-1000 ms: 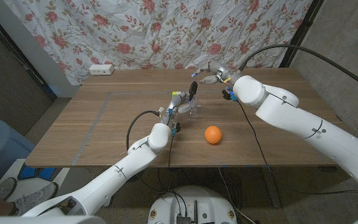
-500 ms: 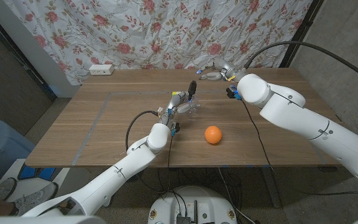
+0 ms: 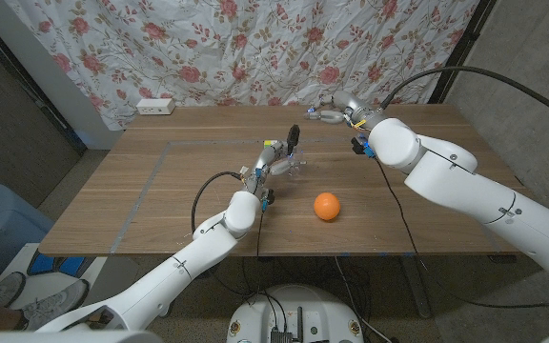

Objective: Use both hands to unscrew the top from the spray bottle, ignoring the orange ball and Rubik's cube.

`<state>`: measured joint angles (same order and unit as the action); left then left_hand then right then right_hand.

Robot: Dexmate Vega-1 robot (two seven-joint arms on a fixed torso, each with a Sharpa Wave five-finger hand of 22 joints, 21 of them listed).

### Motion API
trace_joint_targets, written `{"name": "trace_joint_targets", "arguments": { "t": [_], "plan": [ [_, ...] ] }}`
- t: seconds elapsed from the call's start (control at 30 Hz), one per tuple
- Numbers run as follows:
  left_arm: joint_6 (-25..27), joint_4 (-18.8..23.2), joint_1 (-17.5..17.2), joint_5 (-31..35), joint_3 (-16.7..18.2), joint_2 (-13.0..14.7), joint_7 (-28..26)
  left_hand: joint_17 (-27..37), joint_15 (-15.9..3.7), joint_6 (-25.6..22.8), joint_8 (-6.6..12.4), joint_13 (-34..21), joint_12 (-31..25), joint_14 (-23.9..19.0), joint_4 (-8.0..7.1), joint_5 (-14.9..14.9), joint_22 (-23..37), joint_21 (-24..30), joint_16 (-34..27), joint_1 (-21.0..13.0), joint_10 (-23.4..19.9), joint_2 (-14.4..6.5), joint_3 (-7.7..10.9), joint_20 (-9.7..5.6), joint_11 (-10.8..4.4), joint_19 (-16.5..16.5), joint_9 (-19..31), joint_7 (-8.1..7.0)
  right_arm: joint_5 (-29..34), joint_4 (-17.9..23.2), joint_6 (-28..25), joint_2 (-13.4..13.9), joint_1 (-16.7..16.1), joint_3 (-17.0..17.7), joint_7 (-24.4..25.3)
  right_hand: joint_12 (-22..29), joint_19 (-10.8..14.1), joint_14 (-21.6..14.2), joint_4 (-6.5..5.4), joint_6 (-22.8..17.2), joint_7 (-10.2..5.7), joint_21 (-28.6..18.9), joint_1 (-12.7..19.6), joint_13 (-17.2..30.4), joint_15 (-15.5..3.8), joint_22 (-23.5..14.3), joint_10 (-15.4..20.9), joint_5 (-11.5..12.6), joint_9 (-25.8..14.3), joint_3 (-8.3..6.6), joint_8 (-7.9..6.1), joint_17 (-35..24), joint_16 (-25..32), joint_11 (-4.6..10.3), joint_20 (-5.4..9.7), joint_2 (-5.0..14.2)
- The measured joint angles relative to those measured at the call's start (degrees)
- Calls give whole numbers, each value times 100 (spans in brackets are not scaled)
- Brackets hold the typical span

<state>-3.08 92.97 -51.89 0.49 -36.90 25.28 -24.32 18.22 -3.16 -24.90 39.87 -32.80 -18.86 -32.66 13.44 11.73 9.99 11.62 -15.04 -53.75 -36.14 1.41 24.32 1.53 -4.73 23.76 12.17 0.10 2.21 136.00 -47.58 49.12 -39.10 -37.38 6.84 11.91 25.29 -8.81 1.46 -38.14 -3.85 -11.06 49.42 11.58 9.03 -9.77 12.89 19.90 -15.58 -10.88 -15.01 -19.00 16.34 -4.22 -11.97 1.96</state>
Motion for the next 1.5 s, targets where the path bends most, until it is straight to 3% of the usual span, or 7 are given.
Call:
{"name": "trace_joint_targets", "arguments": {
  "t": [0.2, 0.27, 0.63, 0.9, 1.5],
  "plan": [
    [-14, 8, -19, -15, 15, 15, 1, 0, 0, 0, 0, 1, 1, 0, 16, 0, 0, 0, 0, 0, 0, 0, 16, 0, 0, 0, 0, 0, 124, 128, -215, 15, 15, -124, 22, 0, 0, -8, -109, 155, 195, 0, -390, 0, 115, 0, -64, -57, 0, 141, 64, 14, -46, -146, 0, -44],
    [-19, 8, -21, -20, 18, 17, 5, 0, 0, 0, 0, -1, 1, 0, 16, 0, 0, 0, 0, 0, 0, 0, 16, 0, 0, 0, 0, 0, 154, 163, -286, 15, 41, -168, 22, 0, -5, -18, -146, 188, 335, 0, -545, 0, 182, 0, -71, -74, -8, 178, 65, 14, -68, -216, -4, -44],
    [-19, 21, -35, -50, 38, 31, 31, -1, 0, 0, -6, -33, 11, 0, 16, 0, 0, 0, 0, -1, 0, -2, 16, 0, -1, 0, 0, 0, 347, 326, -853, -70, 319, -587, -74, -26, -127, 0, -225, 480, 724, 28, -977, 0, 307, 1, -186, -193, -53, 352, 195, 13, -111, -473, -42, -134],
    [15, 27, -36, -62, 42, 33, 43, -1, 0, 0, -20, -32, -1, 0, 38, 0, 0, 0, 0, -2, 0, -2, 38, 0, -1, 0, 0, 0, 477, 372, -1180, -125, 591, -944, -173, -49, -180, 0, -281, 602, 847, 28, -1268, 0, 307, 1, -235, -278, -80, 407, 240, 40, -133, -583, -53, -164],
    [25, -42, 15, -113, 27, 6, 99, 25, 0, 0, -35, -23, -1, 0, 38, 0, 0, 0, 0, -2, 0, -2, 39, 0, -1, 0, 1, 0, 683, 306, -1646, -269, 1157, -1666, -333, -69, -301, 58, -256, 843, 1087, 28, -1505, 0, 331, 1, -409, -444, -105, 479, 316, 40, -222, -757, -11, -164]
  ]
}}
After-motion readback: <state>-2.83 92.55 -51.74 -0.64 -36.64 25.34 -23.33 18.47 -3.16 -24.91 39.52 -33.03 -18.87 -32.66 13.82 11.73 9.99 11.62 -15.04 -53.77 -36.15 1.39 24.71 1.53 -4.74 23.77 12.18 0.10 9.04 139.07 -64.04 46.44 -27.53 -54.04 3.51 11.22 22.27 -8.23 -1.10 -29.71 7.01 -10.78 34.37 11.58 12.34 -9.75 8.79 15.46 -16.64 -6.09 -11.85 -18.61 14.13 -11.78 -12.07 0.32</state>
